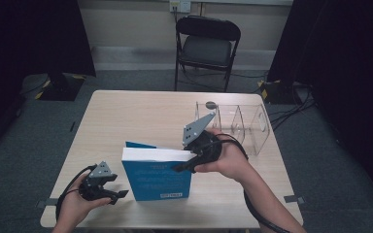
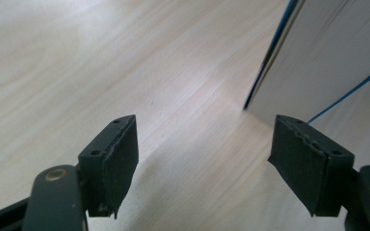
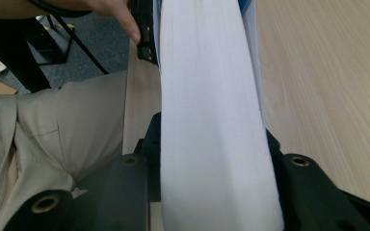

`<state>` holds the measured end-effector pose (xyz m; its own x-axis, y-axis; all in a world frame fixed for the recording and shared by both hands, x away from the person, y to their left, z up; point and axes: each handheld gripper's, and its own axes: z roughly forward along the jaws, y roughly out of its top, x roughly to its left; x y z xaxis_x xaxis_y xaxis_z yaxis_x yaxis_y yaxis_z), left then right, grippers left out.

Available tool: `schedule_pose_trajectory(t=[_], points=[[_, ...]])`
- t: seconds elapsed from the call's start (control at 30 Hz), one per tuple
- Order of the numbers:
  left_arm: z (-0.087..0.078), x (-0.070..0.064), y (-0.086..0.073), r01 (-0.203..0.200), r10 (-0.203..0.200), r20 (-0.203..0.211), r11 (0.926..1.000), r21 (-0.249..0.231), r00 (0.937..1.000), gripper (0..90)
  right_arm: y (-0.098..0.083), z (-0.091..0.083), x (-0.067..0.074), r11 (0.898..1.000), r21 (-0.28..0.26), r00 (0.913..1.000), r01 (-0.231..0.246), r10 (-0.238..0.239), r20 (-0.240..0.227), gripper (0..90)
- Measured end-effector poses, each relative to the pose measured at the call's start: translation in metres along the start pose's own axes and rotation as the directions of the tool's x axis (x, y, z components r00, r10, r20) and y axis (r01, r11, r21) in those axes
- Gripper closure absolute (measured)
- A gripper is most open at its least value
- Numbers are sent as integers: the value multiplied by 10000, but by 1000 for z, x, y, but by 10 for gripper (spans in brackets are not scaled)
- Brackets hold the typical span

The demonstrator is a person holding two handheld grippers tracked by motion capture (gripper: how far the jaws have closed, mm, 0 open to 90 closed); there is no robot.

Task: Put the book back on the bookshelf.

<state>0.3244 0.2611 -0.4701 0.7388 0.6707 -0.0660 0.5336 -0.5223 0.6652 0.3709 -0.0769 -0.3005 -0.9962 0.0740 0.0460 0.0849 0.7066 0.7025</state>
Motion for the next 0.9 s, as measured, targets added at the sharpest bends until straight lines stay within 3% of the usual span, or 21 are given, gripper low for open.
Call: schedule_pose_trajectory(t=[0.07, 0.13, 0.2, 0.23, 0.33, 0.37, 0.4, 0.47, 0.77, 0.9], points=[[5, 1, -6, -160, 159, -250, 9999, -64, 9996, 247, 0, 0, 0, 10000, 16, 10000, -65, 65, 37, 613], [9, 1, -12, 6, -8, -147, 10000, -91, 9999, 242, 0, 0, 1, 10000, 31, 10000, -79, 79, 41, 612], [12, 2, -17, -110, 110, -171, 9999, -22, 9998, 237, 0, 0, 1, 9999, 37, 9999, -107, 107, 53, 610], [13, 2, -19, -109, 106, -125, 9996, -278, 9999, 227, 1, 0, 1, 9999, 44, 9998, -154, 154, 80, 610], [12, 4, -22, -426, 422, -112, 9982, -419, 9990, 226, 0, 0, 2, 9998, 9, 9997, -221, 220, 139, 607], [13, 3, -24, -807, 799, -165, 9952, -553, 9967, 220, 0, 0, 2, 9997, -10, 9996, -238, 238, 142, 604], [13, 4, -26, -914, 905, -165, 9936, -670, 9958, 200, 0, 0, 2, 9996, -15, 9995, -277, 278, 179, 603], [16, 5, -29, -903, 903, -46, 9906, -1030, 9959, 164, 1, 0, 4, 9994, 17, 9991, -352, 351, 234, 599], [16, 5, -29, -941, 944, -18, 9899, -1057, 9955, 151, 1, 2, 7, 9994, 35, 9980, -343, 340, 528, 579], [16, 5, -29, -936, 939, -27, 9899, -1066, 9956, 151, 2, 4, 7, 9980, 112, 9965, -615, 608, 572, 558]])
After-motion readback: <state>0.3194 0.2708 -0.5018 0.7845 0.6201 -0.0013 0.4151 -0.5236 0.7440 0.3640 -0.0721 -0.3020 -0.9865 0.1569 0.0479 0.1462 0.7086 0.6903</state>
